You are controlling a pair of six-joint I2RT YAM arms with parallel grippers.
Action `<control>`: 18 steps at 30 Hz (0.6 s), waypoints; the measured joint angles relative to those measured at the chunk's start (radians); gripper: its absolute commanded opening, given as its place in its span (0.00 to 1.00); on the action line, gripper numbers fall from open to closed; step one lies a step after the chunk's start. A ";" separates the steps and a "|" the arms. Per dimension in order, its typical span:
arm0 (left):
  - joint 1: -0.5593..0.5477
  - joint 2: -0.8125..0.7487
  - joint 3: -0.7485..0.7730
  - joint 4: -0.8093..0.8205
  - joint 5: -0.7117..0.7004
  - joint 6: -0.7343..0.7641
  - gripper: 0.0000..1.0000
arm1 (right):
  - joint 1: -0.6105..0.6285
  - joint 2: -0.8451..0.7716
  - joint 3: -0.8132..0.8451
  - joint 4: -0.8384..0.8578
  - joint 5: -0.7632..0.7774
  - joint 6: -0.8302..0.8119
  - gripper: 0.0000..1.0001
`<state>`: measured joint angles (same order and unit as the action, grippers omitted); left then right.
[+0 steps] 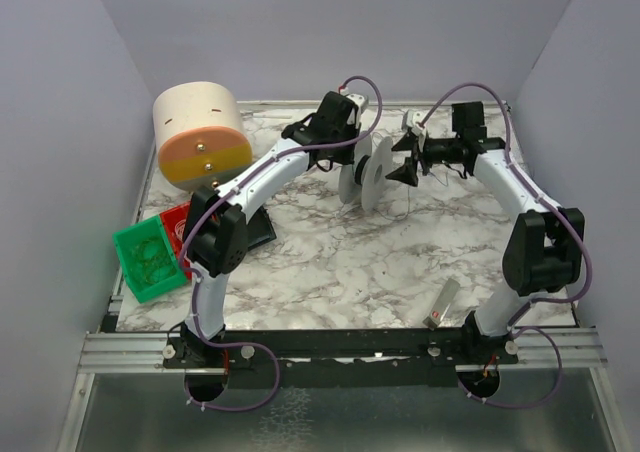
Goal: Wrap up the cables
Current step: Wrap the cable around the cable reel.
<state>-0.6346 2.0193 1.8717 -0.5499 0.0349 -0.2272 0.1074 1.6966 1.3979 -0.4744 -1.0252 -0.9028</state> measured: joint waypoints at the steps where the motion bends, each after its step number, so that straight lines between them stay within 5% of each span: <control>1: 0.003 0.001 0.002 -0.002 0.007 0.001 0.00 | 0.000 -0.005 -0.035 0.013 0.000 -0.005 0.80; 8: 0.048 0.001 0.017 -0.033 0.141 0.025 0.00 | 0.000 -0.035 -0.219 0.025 0.008 -0.081 0.80; 18: 0.104 -0.116 -0.096 -0.028 0.292 0.083 0.00 | 0.000 0.017 -0.230 -0.075 0.027 -0.269 0.77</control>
<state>-0.5308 1.9034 1.7756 -0.5781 0.3267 -0.1440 0.1074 1.7138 1.1675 -0.5495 -0.9981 -1.1717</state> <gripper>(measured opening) 0.016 0.781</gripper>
